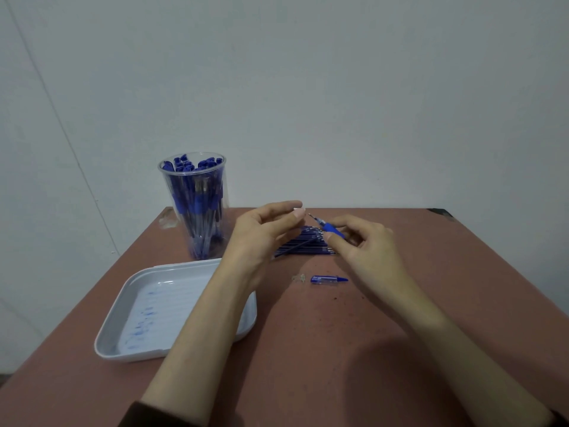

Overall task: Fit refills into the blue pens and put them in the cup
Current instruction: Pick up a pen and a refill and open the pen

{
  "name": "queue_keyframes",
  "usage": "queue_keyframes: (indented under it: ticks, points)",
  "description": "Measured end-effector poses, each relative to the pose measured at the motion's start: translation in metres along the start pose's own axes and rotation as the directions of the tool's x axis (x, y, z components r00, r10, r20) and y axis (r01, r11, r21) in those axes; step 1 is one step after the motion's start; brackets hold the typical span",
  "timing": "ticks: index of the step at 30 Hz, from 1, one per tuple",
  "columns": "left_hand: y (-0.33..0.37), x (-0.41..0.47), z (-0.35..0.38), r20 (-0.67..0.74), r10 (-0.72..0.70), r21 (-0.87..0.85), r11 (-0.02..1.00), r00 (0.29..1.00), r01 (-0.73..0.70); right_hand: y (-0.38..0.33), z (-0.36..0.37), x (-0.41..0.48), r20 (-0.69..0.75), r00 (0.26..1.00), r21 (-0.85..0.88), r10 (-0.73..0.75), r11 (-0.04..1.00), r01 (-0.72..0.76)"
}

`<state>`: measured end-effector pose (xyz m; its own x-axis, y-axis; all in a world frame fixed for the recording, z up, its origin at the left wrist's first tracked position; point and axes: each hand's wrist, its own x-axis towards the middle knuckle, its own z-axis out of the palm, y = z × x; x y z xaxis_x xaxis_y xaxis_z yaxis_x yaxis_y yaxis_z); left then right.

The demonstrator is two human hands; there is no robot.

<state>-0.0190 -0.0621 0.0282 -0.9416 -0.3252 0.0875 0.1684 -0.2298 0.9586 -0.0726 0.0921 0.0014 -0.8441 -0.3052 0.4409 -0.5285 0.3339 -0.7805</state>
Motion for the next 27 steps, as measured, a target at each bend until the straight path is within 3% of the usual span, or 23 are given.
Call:
queue_keyframes:
  ticks: [13, 20, 27]
  points:
    - [-0.005, 0.001, 0.002, 0.063, 0.006, 0.032, 0.999, 0.998, -0.009, -0.005, -0.003, -0.003, -0.023, 0.997, -0.076, -0.074, 0.995, 0.072]
    - [-0.007, 0.003, 0.001, 0.081, 0.07, 0.006, 0.998, 0.994, -0.07, -0.012, -0.001, -0.002, 0.093, 0.987, 0.243, 0.135, 0.958, -0.154]
    - [-0.012, -0.003, 0.014, 0.228, 0.086, -0.046, 0.996, 0.97, -0.077, -0.026, 0.004, -0.003, 0.276, 0.943, 0.644, 0.186, 0.693, -0.325]
